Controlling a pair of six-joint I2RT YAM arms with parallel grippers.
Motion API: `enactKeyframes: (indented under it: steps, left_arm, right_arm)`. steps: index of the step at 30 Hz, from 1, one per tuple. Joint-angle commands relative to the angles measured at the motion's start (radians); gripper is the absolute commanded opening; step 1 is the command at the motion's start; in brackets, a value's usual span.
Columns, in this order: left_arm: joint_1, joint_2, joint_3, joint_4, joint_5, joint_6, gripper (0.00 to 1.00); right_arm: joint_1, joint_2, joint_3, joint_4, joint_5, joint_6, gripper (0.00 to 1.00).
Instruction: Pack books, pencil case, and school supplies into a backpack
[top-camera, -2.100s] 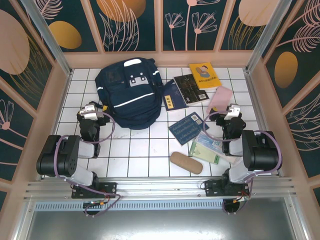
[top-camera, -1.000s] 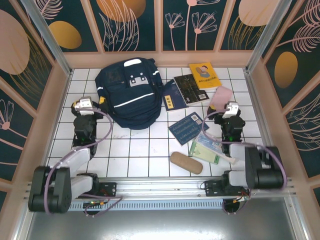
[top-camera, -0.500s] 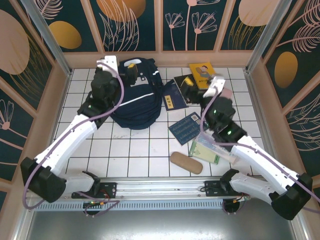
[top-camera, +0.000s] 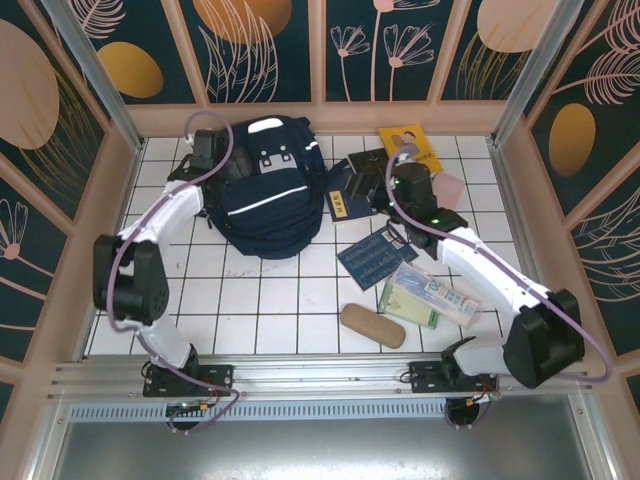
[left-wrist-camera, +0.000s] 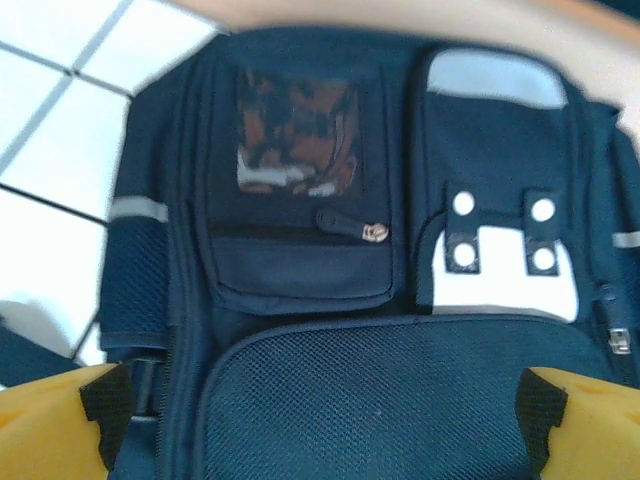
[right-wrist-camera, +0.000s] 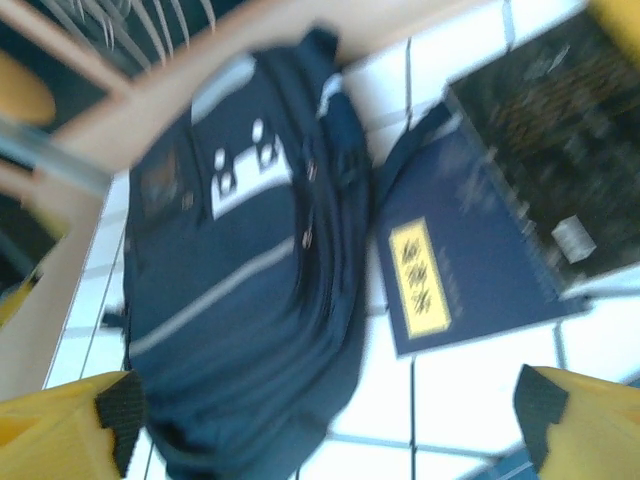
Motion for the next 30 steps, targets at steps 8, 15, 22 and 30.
enactKeyframes:
  steps: [8, 15, 22, 30]
  left_arm:
    - [0.065, 0.192, 0.104, -0.054, 0.118, -0.075, 0.9]
    - [0.074, 0.237, 0.061, -0.031, 0.16, -0.109, 0.87]
    - [0.074, 0.257, -0.013, 0.023, 0.223, -0.165, 0.74]
    - [0.074, 0.163, -0.254, 0.131, 0.276, -0.273, 0.37]
  right_arm:
    - [0.03, 0.17, 0.005, 0.036, -0.187, 0.102, 0.88]
    - [0.053, 0.367, 0.135, 0.033, -0.212, 0.151, 0.88]
    - [0.057, 0.559, 0.269, 0.011, -0.258, 0.208, 0.88]
    - [0.047, 0.766, 0.472, -0.045, -0.267, 0.204, 0.79]
